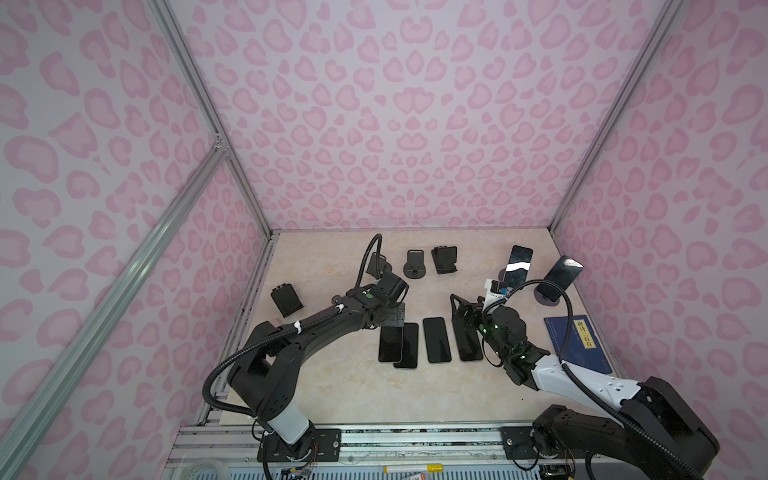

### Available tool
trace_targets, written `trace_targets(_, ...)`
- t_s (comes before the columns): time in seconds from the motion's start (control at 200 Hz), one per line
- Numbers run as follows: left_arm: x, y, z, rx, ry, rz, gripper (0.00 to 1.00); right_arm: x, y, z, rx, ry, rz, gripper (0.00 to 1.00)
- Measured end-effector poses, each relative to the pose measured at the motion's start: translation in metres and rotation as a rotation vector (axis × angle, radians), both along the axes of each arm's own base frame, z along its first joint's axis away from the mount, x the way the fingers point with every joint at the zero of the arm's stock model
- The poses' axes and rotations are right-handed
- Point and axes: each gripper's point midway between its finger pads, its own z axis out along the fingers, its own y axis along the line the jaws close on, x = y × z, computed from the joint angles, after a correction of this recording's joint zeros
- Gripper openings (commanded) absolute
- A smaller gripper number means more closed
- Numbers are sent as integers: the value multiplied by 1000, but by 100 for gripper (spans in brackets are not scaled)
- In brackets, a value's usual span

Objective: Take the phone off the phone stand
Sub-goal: 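Open the left gripper and release the black phone on the table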

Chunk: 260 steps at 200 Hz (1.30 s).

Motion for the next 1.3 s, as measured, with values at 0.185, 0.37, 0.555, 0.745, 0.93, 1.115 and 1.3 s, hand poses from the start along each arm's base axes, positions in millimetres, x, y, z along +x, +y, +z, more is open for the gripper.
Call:
trace_targets(0.185, -1, 0, 15, -15, -42, -43, 99, 1, -1, -6, -12, 14, -9, 99)
trace_targets(0.37, -3, 0, 11, -13, -38, -58, 99, 1, -1, -9, -18, 24, -9, 99)
trace_targets(0.555, -5, 1, 28, -44, -76, -59, 99, 0, -2, -7, -17, 20, -9, 99)
trace_targets(0.745, -6, -8, 9, -44, -27, -84, 97, 5, 1, -20, -43, 53, -10, 99)
trace_targets(0.93, -21, -20, -32, -34, 85, -116, 97, 8, 3, -21, -50, 60, -5, 99)
trace_targets(1.115, -20, -28, -51, -57, 119, -118, 96, 7, 4, -18, -44, 53, 0, 99)
trace_targets(1.3, -20, -29, -64, -61, 141, -90, 93, 6, 5, -18, -41, 53, 8, 99)
